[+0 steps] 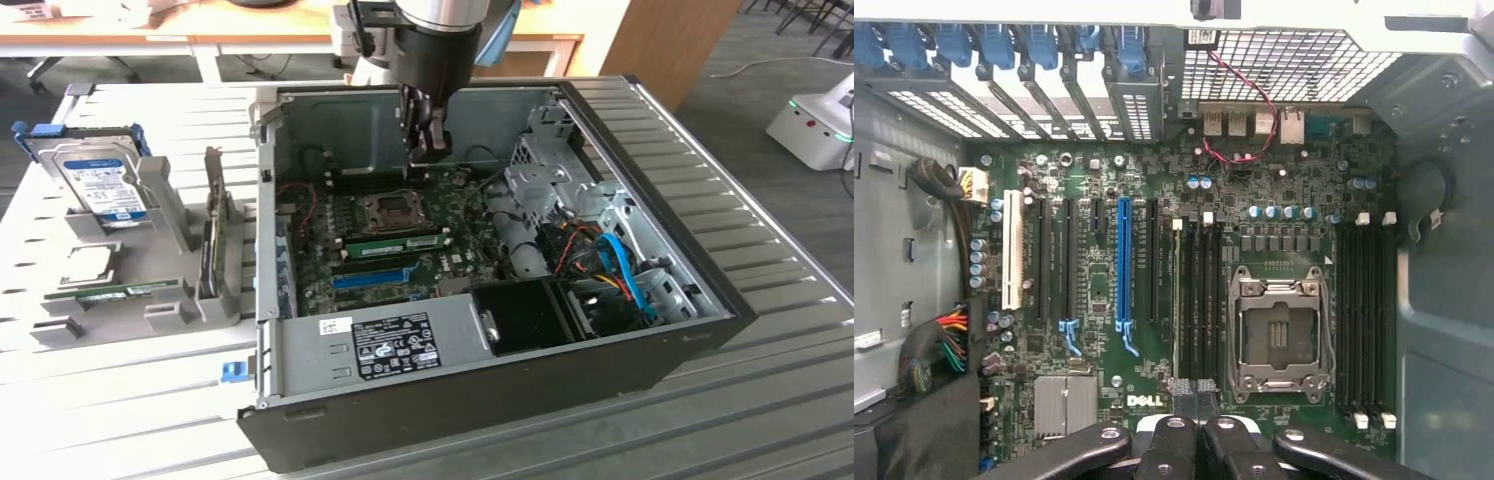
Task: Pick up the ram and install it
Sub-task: 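Press down the ram until it locks into place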
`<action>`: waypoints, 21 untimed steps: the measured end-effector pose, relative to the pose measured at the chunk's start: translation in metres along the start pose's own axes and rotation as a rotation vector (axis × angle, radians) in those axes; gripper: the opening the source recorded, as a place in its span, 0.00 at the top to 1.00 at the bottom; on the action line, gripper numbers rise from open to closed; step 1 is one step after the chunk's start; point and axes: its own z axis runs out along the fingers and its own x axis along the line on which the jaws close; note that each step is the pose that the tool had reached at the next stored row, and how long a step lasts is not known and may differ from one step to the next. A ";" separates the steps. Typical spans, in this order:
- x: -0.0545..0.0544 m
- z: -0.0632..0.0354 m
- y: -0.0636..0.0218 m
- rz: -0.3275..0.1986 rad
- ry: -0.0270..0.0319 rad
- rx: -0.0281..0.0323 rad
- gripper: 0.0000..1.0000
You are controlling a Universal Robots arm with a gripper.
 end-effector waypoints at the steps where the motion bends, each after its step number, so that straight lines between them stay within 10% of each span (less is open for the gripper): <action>1: 0.000 -0.0003 0.0000 0.000 0.0001 0.0000 0.89; 21: 0.000 -0.0003 0.0000 0.045 -0.0014 0.0006 0.89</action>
